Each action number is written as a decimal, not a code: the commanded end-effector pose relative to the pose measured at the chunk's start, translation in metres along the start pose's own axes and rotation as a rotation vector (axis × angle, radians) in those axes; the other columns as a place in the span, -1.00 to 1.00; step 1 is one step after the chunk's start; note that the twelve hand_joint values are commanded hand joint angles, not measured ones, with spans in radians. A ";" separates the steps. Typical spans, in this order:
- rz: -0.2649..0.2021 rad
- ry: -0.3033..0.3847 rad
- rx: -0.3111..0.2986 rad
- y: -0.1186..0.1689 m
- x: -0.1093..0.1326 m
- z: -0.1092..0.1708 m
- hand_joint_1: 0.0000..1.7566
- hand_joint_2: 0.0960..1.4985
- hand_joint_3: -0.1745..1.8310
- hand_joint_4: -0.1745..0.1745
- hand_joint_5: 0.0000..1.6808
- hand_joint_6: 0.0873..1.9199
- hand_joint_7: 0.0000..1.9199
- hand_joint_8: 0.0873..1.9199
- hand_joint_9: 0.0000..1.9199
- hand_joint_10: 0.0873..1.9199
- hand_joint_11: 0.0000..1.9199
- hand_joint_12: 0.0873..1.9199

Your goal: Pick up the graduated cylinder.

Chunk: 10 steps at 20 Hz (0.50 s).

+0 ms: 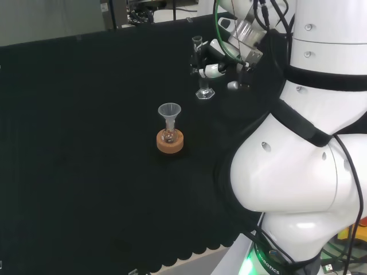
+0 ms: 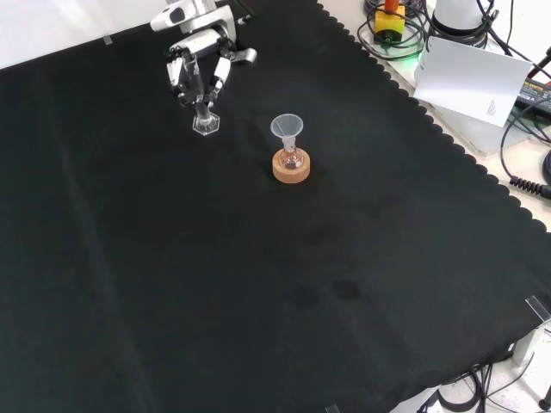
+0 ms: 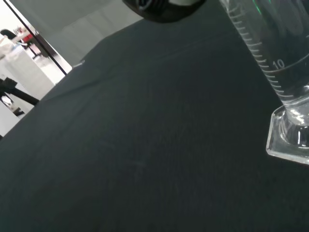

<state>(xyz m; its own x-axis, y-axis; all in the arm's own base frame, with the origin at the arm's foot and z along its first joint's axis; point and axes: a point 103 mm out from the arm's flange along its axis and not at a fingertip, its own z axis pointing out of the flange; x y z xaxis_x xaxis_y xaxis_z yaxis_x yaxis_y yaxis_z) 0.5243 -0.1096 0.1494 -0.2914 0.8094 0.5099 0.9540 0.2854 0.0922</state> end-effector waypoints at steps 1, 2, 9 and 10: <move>0.037 -0.078 0.060 -0.035 0.020 -0.022 0.44 0.42 -0.82 -1.00 0.20 -0.05 0.09 -0.07 0.58 -1.00 0.37 -0.31; 0.042 -0.088 0.065 -0.040 0.023 -0.025 0.44 0.42 -0.82 -1.00 0.20 -0.05 0.09 -0.07 0.58 -1.00 0.37 -0.31; 0.074 -0.127 0.097 -0.085 0.045 -0.034 0.44 0.42 -0.82 -1.00 0.19 -0.05 0.09 -0.07 0.58 -1.00 0.37 -0.31; 0.079 -0.132 0.098 -0.091 0.049 -0.035 0.44 0.42 -0.82 -1.00 0.19 -0.05 0.09 -0.07 0.58 -1.00 0.36 -0.31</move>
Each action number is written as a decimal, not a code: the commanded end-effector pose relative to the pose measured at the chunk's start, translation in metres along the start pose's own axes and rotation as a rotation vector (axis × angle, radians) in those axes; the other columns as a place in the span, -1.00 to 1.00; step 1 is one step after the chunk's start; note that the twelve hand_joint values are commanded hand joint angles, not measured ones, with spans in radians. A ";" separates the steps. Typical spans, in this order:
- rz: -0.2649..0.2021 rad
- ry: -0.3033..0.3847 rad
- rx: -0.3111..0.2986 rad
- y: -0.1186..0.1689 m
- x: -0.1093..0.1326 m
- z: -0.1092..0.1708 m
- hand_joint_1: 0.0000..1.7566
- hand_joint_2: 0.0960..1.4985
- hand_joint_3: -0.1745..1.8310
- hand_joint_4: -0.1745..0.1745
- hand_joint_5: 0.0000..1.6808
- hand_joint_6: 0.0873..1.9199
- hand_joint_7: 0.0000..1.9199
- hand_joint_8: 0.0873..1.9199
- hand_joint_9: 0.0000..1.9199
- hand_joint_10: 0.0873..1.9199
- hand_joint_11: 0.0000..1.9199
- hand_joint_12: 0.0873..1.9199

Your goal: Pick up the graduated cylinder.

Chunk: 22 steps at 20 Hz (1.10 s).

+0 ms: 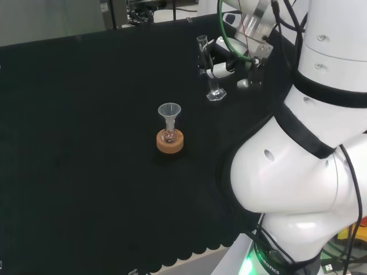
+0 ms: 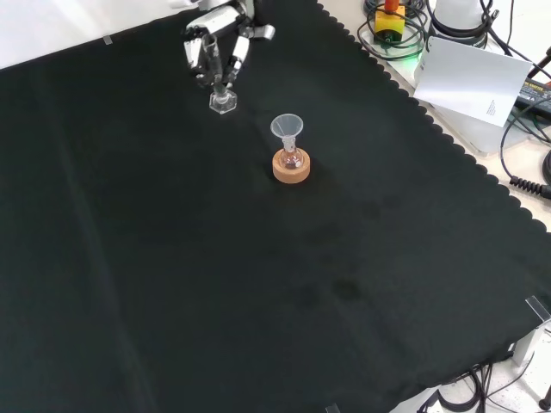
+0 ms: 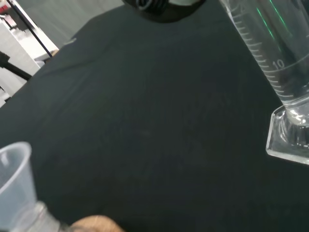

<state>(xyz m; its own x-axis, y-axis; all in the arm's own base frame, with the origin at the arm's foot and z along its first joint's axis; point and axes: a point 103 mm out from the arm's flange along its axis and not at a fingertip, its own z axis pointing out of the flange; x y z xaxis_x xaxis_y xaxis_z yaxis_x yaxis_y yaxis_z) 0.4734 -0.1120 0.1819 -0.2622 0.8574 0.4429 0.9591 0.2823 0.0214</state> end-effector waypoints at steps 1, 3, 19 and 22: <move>0.045 -0.060 0.040 -0.052 0.022 -0.008 0.44 0.42 -0.82 -1.00 0.19 -0.05 0.09 -0.07 0.58 -1.00 0.36 -0.31; 0.047 -0.082 0.058 -0.060 0.028 -0.008 0.44 0.42 -0.82 -1.00 0.19 -0.05 0.09 -0.07 0.58 -1.00 0.36 -0.31; 0.032 -0.287 0.317 -0.097 0.054 0.007 0.44 0.43 -0.82 -1.00 0.19 -0.04 0.09 -0.07 0.57 -1.00 0.35 -0.31; 0.030 -0.301 0.354 -0.096 0.058 0.008 0.44 0.43 -0.82 -1.00 0.19 -0.04 0.09 -0.07 0.57 -1.00 0.35 -0.31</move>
<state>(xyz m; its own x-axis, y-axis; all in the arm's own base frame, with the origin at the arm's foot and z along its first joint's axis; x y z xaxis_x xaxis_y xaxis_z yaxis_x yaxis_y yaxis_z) 0.3730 -0.1005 0.1970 -0.2689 0.9422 0.1999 0.9166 0.3141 -0.2474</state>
